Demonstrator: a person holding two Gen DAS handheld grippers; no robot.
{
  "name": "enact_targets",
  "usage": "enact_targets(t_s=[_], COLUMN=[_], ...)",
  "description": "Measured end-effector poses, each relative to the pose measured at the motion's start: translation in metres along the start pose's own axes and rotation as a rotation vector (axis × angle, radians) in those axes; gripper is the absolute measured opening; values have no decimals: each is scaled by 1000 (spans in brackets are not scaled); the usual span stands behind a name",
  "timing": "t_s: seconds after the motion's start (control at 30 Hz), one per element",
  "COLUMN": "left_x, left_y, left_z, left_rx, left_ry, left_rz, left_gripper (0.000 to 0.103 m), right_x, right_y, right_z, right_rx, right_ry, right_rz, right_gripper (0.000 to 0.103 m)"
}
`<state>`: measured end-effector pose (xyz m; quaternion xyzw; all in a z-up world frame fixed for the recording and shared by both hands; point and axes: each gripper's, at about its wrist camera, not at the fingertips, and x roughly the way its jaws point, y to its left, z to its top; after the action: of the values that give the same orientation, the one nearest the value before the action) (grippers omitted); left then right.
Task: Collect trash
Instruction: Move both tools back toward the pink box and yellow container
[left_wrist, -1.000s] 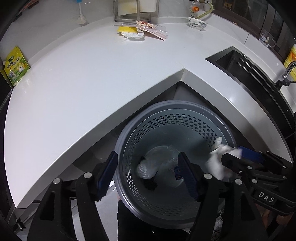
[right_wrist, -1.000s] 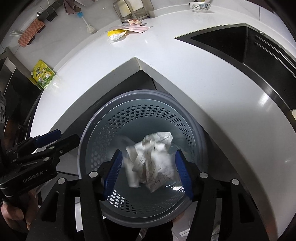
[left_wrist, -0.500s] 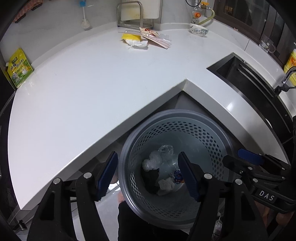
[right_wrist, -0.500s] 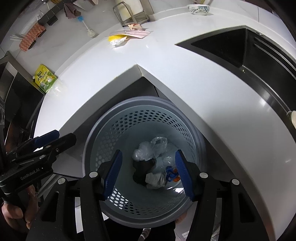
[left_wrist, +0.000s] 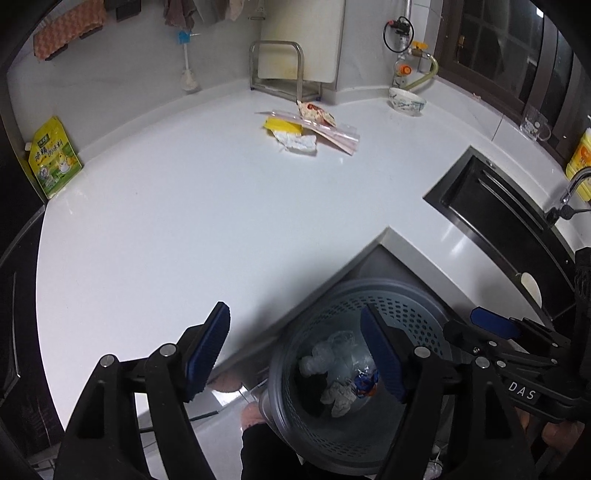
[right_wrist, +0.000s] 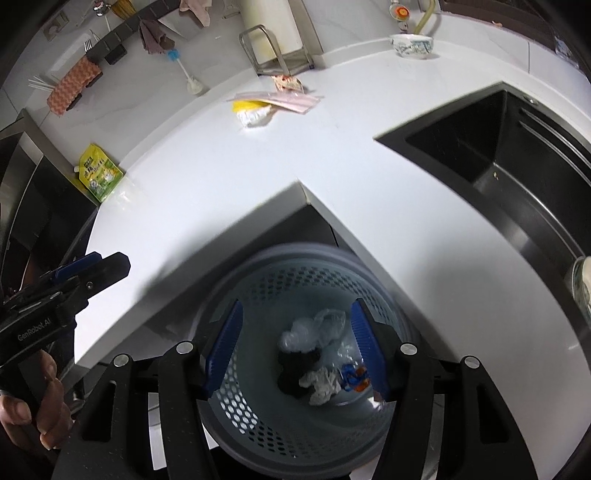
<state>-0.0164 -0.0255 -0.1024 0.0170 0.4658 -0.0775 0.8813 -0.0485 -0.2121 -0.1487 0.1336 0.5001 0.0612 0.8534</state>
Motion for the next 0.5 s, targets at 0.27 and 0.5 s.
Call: enact_targets(t_s=[0.27,0.5], left_x=[1,14], left_y=[19,38], left_z=[29,60], left_rx=[-14,-42], left_ry=[-33,-58], left_rz=[10,11], left_gripper=[77,82], right_x=[7,21], right_y=[14,24], right_z=[39,77], right_rx=[-30,-70], right_ry=[-49,-70], right_rz=[3,-1], right_gripper=[61,66])
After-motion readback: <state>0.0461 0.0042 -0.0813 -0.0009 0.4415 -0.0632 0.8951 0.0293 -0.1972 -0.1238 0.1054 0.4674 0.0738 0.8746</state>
